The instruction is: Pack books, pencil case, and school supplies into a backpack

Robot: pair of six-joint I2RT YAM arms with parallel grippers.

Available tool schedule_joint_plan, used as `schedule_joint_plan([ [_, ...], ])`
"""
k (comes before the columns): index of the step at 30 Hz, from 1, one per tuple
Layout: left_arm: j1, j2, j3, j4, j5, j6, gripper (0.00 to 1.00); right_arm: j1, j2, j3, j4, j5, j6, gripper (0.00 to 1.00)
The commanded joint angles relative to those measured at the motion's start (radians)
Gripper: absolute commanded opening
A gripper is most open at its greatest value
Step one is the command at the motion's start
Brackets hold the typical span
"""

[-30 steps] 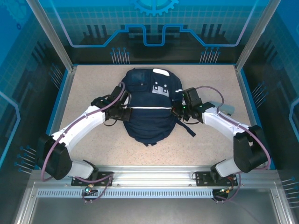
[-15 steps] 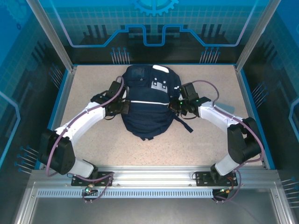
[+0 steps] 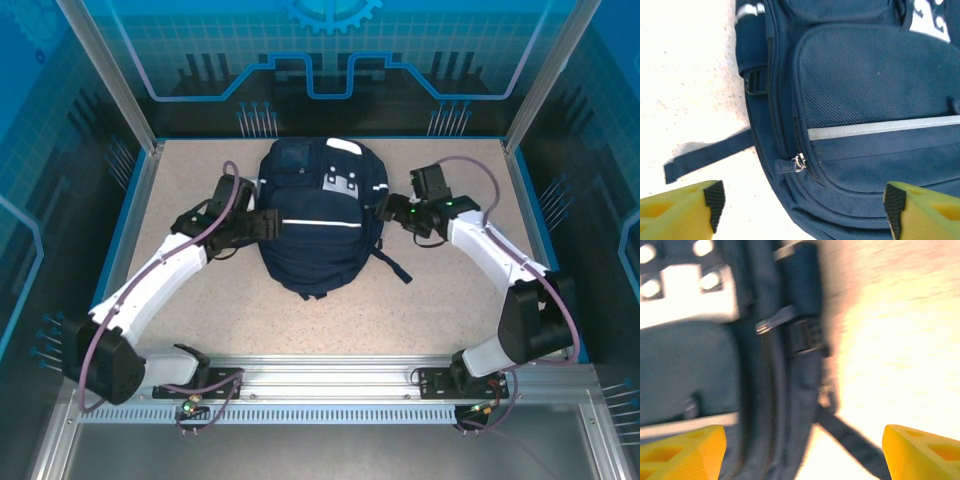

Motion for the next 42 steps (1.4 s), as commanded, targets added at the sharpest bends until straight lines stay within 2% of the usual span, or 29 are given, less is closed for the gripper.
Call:
schedule_joint_plan([
  [1, 0.018, -0.062, -0.026, -0.04, -0.027, -0.04, 0.91, -0.088, -0.028, 0.02, -0.165, 0.141, -0.044, 0.84],
  [6, 0.037, -0.114, -0.051, -0.024, -0.017, -0.049, 0.98, -0.231, -0.029, 0.014, -0.212, 0.178, -0.009, 0.88],
  [9, 0.045, -0.123, -0.058, -0.017, -0.012, -0.041, 0.99, -0.298, -0.003, 0.031, -0.22, 0.192, 0.001, 0.95],
  [12, 0.054, -0.123, -0.066, -0.008, -0.008, -0.041, 0.99, -0.357, 0.041, 0.058, -0.237, 0.186, 0.075, 0.98],
  [18, 0.066, -0.118, -0.078, -0.007, -0.053, -0.034, 0.99, -0.385, 0.145, 0.107, -0.243, 0.208, 0.283, 1.0],
  [24, 0.079, -0.118, -0.084, -0.006, -0.057, -0.036, 0.99, -0.407, 0.259, 0.206, -0.273, 0.233, 0.425, 1.0],
  [35, 0.082, -0.11, -0.099, -0.008, -0.1, -0.039, 0.99, -0.455, 0.454, 0.32, -0.355, 0.202, 0.523, 1.0],
  [42, 0.082, -0.108, -0.099, -0.009, -0.098, -0.041, 0.99, -0.473, 0.483, 0.279, -0.337, 0.177, 0.495, 0.97],
])
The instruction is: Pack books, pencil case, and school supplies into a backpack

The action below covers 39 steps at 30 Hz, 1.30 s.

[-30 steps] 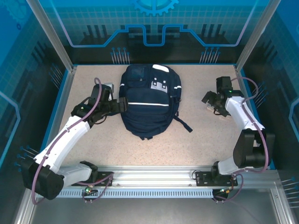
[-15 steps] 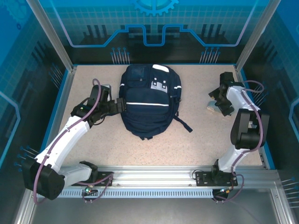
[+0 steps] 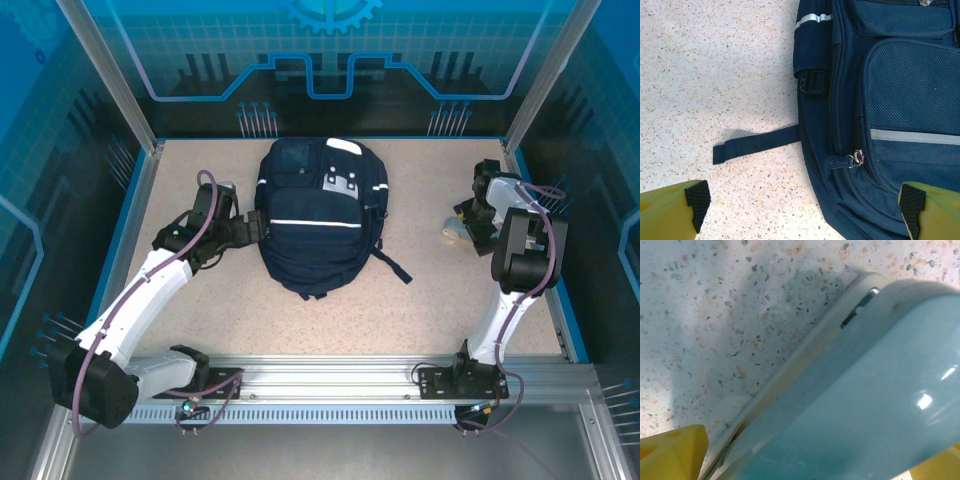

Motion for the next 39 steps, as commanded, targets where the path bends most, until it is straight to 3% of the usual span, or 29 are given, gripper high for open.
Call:
schedule_joint_plan([
  [1, 0.009, -0.003, -0.014, 0.001, -0.019, -0.006, 0.99, -0.014, -0.006, -0.028, -0.024, -0.005, 0.002, 0.95],
  [15, 0.009, -0.002, -0.017, 0.004, -0.015, -0.007, 0.99, 0.005, -0.1, -0.173, 0.059, -0.039, -0.188, 0.61],
  [24, 0.009, -0.002, -0.024, 0.006, -0.008, -0.013, 0.99, 0.06, -0.121, -0.224, 0.064, -0.046, -0.365, 0.5],
  [26, 0.008, -0.002, -0.024, 0.006, -0.005, -0.013, 0.99, 0.096, -0.128, -0.235, 0.063, -0.047, -0.389, 0.5],
  [33, 0.009, -0.003, -0.026, 0.005, -0.004, -0.015, 0.99, 0.29, -0.209, -0.318, 0.075, -0.04, -0.39, 0.3],
  [39, 0.008, 0.0, -0.025, 0.003, -0.003, -0.018, 0.99, 0.474, -0.246, -0.351, 0.042, -0.016, -0.316, 0.3],
])
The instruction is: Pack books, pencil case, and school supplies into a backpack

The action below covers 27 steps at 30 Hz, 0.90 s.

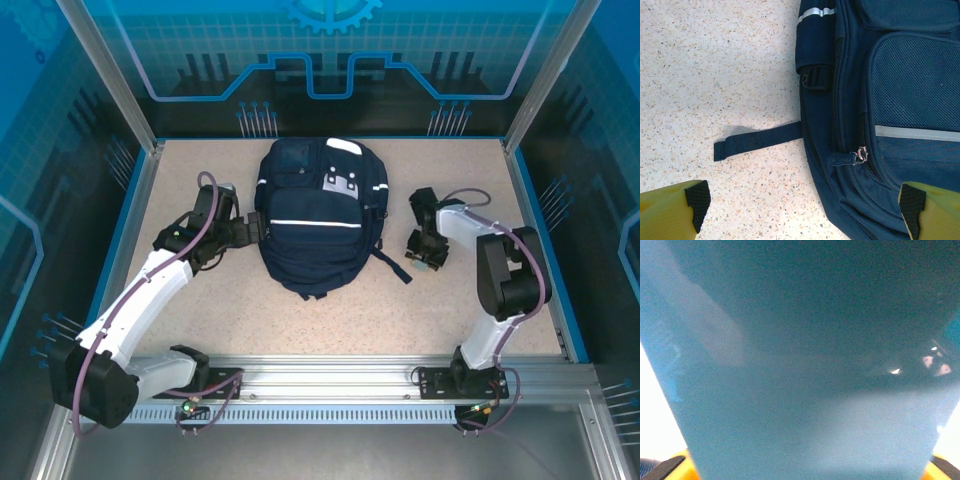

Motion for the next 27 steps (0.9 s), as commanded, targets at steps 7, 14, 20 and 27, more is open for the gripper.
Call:
schedule_joint_plan([
  [7, 0.008, 0.002, -0.013, 0.006, 0.008, -0.017, 0.99, 0.217, -0.062, -0.054, -0.044, -0.003, 0.08, 0.41],
  [14, 0.009, 0.002, 0.002, -0.002, 0.025, -0.015, 0.99, 0.194, -0.069, -0.014, -0.063, -0.013, 0.004, 0.64],
  [20, 0.009, 0.002, 0.005, -0.011, 0.036, -0.015, 0.99, 0.128, -0.045, 0.078, -0.085, -0.013, -0.081, 0.68],
  [27, 0.008, 0.008, 0.02, -0.02, 0.064, 0.015, 0.99, 0.081, 0.039, 0.157, -0.102, 0.006, -0.099, 0.57],
])
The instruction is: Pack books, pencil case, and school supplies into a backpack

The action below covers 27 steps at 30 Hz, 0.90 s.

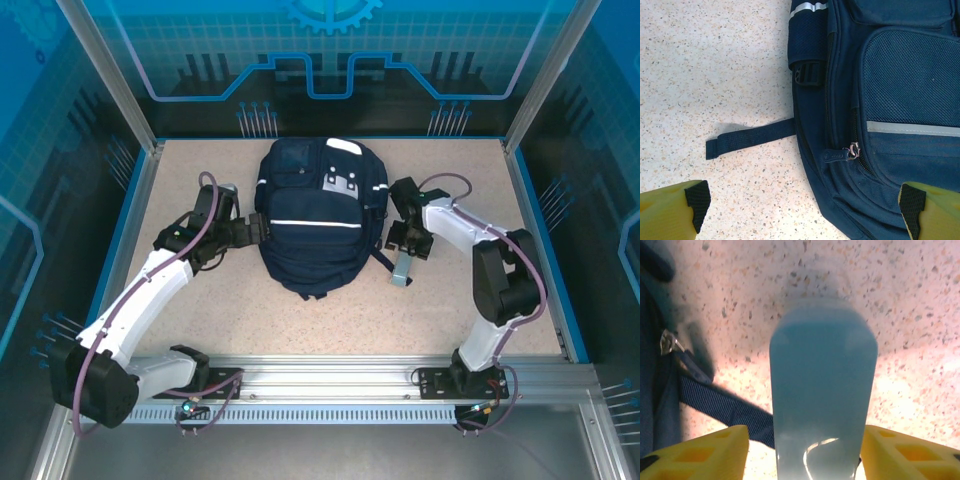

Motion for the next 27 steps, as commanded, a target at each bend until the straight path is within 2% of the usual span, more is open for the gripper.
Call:
schedule_joint_plan([
  [1, 0.007, 0.003, 0.022, -0.017, 0.034, 0.019, 0.99, -0.025, 0.049, 0.03, -0.042, 0.004, -0.025, 0.54],
  [6, 0.005, 0.006, 0.034, -0.017, 0.083, 0.033, 0.99, -0.036, 0.068, 0.035, -0.043, -0.008, -0.027, 0.47],
  [8, 0.0, 0.012, 0.042, -0.02, 0.1, 0.039, 0.99, -0.041, 0.061, 0.024, -0.036, -0.01, -0.023, 0.39],
  [12, -0.017, 0.023, 0.064, -0.032, 0.112, 0.055, 0.99, -0.053, -0.002, -0.012, 0.002, -0.025, -0.026, 0.28],
  [15, -0.039, 0.04, 0.091, -0.043, 0.118, 0.068, 0.99, -0.076, -0.08, -0.054, 0.05, -0.065, -0.032, 0.27],
  [18, -0.081, 0.069, 0.126, -0.047, 0.126, 0.098, 0.99, -0.12, -0.183, -0.126, 0.142, -0.149, -0.042, 0.26],
  [21, -0.141, 0.121, 0.18, -0.055, 0.154, 0.154, 0.99, -0.177, -0.284, -0.211, 0.267, -0.301, -0.051, 0.24],
  [23, -0.188, 0.169, 0.235, -0.067, 0.184, 0.208, 0.99, -0.213, -0.326, -0.239, 0.314, -0.392, -0.054, 0.23],
  [27, -0.285, 0.288, 0.331, -0.098, 0.219, 0.351, 0.99, -0.248, -0.378, -0.268, 0.356, -0.483, -0.067, 0.24],
])
